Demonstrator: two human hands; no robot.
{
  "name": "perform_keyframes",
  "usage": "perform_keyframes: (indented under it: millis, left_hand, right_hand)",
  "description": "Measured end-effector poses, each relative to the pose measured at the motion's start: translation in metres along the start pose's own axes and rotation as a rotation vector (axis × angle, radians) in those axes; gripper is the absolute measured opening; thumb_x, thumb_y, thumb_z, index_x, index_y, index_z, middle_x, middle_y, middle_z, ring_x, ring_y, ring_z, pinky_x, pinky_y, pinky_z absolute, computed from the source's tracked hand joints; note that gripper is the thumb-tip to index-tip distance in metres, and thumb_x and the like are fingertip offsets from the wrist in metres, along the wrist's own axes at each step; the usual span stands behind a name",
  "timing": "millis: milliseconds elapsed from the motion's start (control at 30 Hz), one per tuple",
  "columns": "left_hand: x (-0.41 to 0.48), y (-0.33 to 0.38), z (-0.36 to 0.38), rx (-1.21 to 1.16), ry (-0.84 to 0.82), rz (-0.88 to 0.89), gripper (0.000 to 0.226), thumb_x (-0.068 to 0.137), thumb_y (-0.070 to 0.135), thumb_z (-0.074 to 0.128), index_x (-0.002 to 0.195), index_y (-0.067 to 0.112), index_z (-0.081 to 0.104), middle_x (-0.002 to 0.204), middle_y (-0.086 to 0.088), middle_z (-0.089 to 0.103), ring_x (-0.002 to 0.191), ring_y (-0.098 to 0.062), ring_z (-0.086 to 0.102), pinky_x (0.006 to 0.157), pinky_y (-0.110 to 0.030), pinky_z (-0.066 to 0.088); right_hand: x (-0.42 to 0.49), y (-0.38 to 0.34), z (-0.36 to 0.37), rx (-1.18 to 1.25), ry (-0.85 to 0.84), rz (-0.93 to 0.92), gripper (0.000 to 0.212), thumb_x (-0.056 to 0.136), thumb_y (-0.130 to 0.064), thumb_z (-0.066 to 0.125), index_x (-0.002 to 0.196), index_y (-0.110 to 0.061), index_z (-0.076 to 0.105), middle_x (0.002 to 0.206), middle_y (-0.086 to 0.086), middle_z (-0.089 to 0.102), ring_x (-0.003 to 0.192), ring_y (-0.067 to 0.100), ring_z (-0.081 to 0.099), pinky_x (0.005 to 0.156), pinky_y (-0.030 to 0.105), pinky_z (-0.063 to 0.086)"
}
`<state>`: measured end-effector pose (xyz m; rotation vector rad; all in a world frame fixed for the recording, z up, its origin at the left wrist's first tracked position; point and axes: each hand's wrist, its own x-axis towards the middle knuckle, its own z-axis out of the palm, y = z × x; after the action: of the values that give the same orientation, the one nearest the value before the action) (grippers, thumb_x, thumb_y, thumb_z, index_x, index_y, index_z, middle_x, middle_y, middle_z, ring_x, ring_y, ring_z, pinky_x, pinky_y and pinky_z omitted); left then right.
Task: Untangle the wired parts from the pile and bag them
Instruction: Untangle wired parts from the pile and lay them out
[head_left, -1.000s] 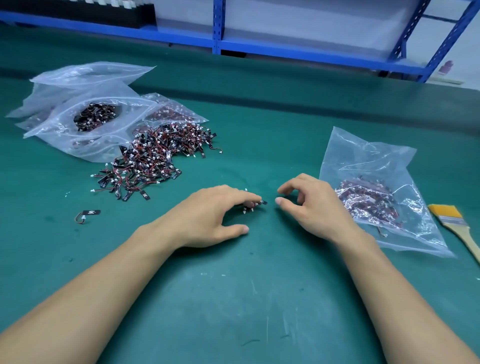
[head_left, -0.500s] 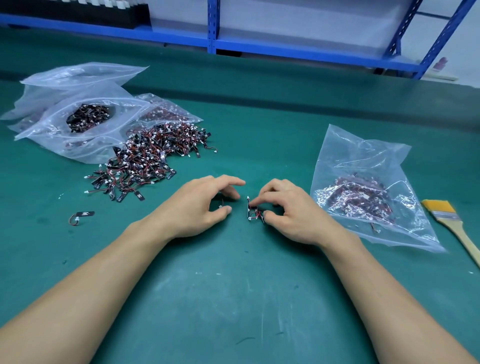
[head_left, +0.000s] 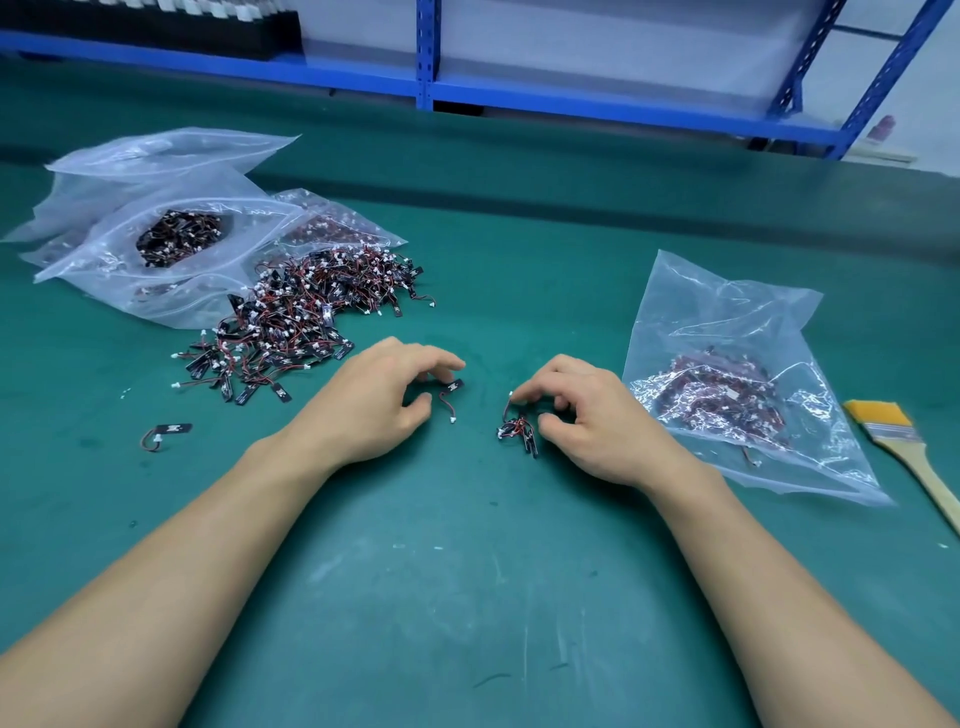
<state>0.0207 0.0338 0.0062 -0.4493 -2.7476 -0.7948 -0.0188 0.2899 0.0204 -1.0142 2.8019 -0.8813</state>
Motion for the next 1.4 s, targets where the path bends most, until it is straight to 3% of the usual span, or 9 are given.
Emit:
perform_keyframes:
  millis: [100,333,500,567,667,833,933,1100,1400]
  left_hand:
    - [0.000,-0.001,-0.004,0.018,-0.006,0.031,0.040,0.085,0.006,0.068,0.118,0.027,0.069,0.102,0.019,0.069,0.098,-0.011,0.052,0.091,-0.031,0.046]
    - [-0.003,0.000,-0.017,0.080,-0.115,0.060,0.018,0.085,0.022,0.072,0.094,0.037,0.078,0.090,0.020,0.063,0.093,-0.011,0.048,0.087,-0.031,0.045]
    - [-0.003,0.004,-0.020,0.063,-0.095,0.060,0.013,0.080,0.032,0.061,0.082,0.032,0.074,0.085,0.017,0.064,0.088,-0.011,0.048,0.083,-0.036,0.046]
    - [-0.002,0.009,-0.017,0.057,-0.042,0.061,0.016,0.080,0.029,0.059,0.089,0.030,0.072,0.091,0.015,0.063,0.088,-0.013,0.047,0.084,-0.039,0.045]
    - [-0.001,0.016,-0.009,0.061,-0.054,0.087,0.040,0.082,0.021,0.054,0.119,0.027,0.068,0.114,0.012,0.062,0.103,-0.016,0.046,0.095,-0.042,0.042]
    - [0.001,0.027,0.002,0.053,-0.226,0.102,0.063,0.082,0.021,0.042,0.143,0.028,0.050,0.141,0.016,0.050,0.127,-0.009,0.037,0.108,-0.045,0.034]
    - [0.003,0.028,0.005,0.092,-0.283,0.118,0.060,0.085,0.025,0.038,0.144,0.029,0.049,0.143,0.018,0.048,0.129,-0.007,0.034,0.112,-0.040,0.029]
    - [0.003,0.021,0.004,0.174,-0.220,0.141,0.040,0.097,0.024,0.049,0.135,0.029,0.060,0.137,0.018,0.052,0.129,-0.009,0.036,0.113,-0.038,0.028]
    - [-0.001,0.007,-0.006,0.114,-0.130,0.097,0.024,0.090,0.023,0.063,0.109,0.031,0.075,0.121,0.019,0.063,0.115,-0.008,0.045,0.102,-0.046,0.041]
  right_hand:
    - [0.000,0.000,0.000,0.000,0.003,0.002,0.039,0.084,0.000,0.056,0.110,-0.023,0.074,0.103,-0.008,0.058,0.086,-0.010,0.047,0.080,0.013,0.036]
    - [0.001,-0.001,0.003,-0.051,-0.084,0.031,0.045,0.089,-0.009,0.047,0.123,-0.028,0.070,0.105,-0.012,0.049,0.105,0.009,0.045,0.092,0.025,0.038]
    - [0.002,-0.002,0.006,-0.091,-0.116,0.023,0.046,0.092,-0.016,0.049,0.132,-0.034,0.063,0.107,-0.009,0.046,0.109,0.015,0.045,0.100,0.037,0.041]
    - [0.003,-0.001,0.007,-0.104,-0.112,0.003,0.045,0.094,-0.018,0.051,0.135,-0.034,0.061,0.107,-0.009,0.047,0.108,0.016,0.045,0.100,0.039,0.041]
    - [0.003,0.000,0.008,-0.078,-0.087,-0.038,0.042,0.092,-0.019,0.053,0.132,-0.031,0.061,0.103,-0.012,0.049,0.103,0.013,0.045,0.096,0.035,0.041]
    - [0.001,-0.001,0.005,-0.009,0.032,-0.037,0.016,0.080,-0.036,0.059,0.095,-0.030,0.062,0.084,-0.019,0.055,0.085,0.000,0.048,0.075,0.025,0.038]
    - [0.000,-0.004,0.006,-0.015,0.016,-0.048,0.027,0.074,-0.056,0.069,0.083,-0.032,0.060,0.078,-0.015,0.058,0.081,0.005,0.053,0.071,0.021,0.041]
    - [-0.001,-0.002,0.003,-0.001,-0.004,-0.036,0.014,0.078,-0.035,0.079,0.080,-0.029,0.067,0.069,-0.014,0.060,0.070,0.007,0.053,0.064,0.022,0.041]
    - [-0.002,0.000,-0.003,0.082,0.007,0.036,0.009,0.077,-0.019,0.076,0.073,-0.024,0.070,0.056,-0.018,0.061,0.051,0.006,0.049,0.052,0.013,0.035]
